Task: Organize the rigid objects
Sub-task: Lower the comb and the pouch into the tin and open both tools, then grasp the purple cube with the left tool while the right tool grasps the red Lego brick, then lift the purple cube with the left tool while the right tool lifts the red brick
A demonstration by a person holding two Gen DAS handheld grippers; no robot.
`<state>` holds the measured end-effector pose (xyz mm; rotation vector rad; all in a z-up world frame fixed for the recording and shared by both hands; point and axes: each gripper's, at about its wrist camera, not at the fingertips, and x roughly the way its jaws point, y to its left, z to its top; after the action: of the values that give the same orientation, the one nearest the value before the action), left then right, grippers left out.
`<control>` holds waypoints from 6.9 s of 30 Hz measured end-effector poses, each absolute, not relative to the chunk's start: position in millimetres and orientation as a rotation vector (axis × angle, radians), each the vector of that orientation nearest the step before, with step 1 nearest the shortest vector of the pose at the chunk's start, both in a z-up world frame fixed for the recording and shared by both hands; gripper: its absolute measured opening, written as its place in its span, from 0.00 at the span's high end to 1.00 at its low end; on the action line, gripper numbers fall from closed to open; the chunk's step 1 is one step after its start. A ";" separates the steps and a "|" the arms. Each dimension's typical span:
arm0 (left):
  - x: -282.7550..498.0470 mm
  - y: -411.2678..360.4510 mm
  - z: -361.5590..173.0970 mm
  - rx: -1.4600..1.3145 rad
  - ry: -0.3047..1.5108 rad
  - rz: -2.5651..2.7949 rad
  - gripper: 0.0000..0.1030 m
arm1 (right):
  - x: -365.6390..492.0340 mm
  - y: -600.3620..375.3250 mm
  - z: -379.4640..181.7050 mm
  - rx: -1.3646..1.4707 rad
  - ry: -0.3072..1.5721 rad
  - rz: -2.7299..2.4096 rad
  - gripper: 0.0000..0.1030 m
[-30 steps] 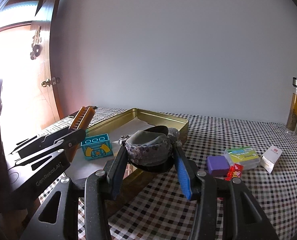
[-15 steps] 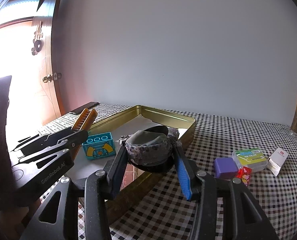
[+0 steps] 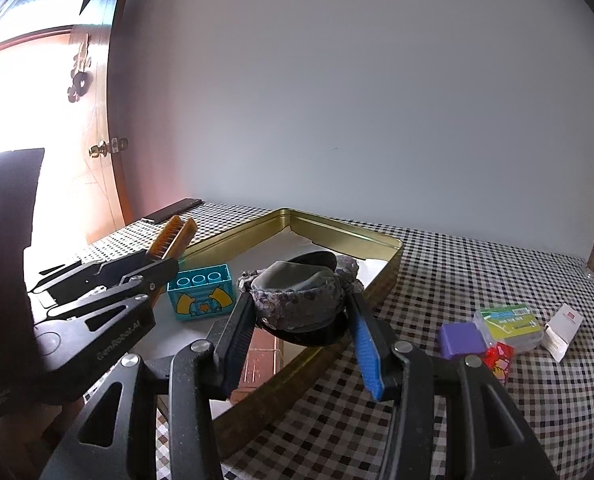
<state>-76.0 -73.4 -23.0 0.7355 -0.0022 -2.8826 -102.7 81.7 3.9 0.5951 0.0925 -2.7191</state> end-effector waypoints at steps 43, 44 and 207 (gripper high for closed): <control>-130.6 -62.9 -28.4 1.025 -0.232 -2.786 0.67 | -176.3 56.6 -0.1 0.843 0.021 -2.585 0.51; -129.1 -62.6 -28.4 1.013 -0.238 -2.781 0.62 | -176.1 57.1 -0.2 0.841 0.013 -2.585 0.50; -91.3 114.1 -8.9 0.886 -0.077 -3.123 0.62 | -92.5 277.0 -2.2 0.713 -0.297 -3.084 0.76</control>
<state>-91.3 114.1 -8.9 0.8862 -0.0774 -3.1229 -92.5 277.0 -2.2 0.7127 -0.2974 -3.0844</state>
